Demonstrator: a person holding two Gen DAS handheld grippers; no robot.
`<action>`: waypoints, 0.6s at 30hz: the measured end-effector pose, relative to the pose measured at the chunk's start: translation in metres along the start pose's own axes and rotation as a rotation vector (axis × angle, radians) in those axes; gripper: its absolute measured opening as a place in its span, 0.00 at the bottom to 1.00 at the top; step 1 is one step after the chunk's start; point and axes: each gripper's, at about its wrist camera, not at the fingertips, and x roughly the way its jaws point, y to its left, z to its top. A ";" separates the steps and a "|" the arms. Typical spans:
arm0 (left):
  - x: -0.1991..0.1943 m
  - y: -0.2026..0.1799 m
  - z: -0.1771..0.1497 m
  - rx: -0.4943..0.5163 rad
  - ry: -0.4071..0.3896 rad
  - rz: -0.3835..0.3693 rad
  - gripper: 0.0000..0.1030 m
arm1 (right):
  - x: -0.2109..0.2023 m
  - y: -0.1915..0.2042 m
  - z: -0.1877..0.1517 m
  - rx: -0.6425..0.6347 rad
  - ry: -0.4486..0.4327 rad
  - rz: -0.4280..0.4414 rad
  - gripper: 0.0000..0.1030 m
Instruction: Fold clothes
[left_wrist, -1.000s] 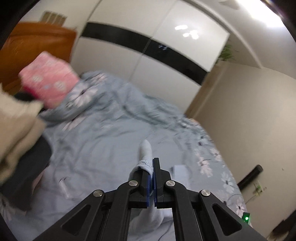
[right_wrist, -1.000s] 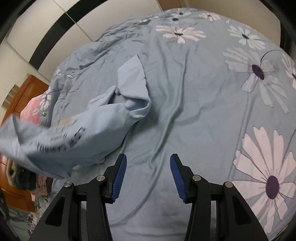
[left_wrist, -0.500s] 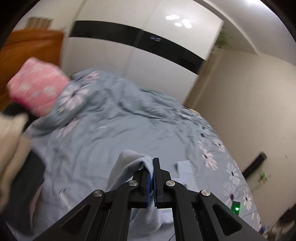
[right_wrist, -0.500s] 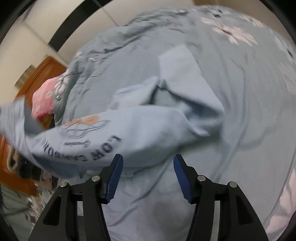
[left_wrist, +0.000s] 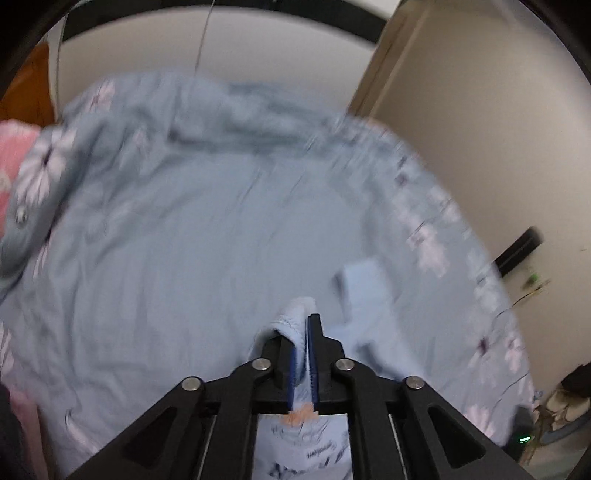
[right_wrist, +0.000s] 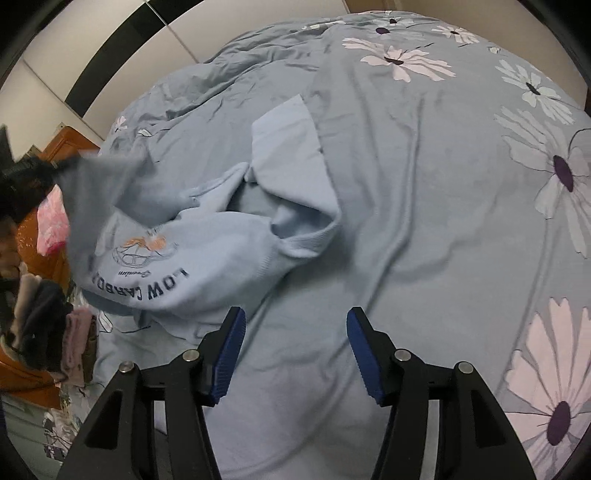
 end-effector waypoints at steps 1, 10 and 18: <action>0.002 0.006 -0.008 -0.014 0.016 -0.003 0.36 | -0.001 0.002 0.001 -0.010 0.000 -0.001 0.57; -0.066 0.099 -0.082 -0.201 -0.104 0.021 0.66 | 0.015 0.077 0.010 -0.190 0.034 0.069 0.57; -0.106 0.157 -0.160 -0.333 -0.174 0.081 0.66 | 0.076 0.212 0.003 -0.397 0.138 0.202 0.60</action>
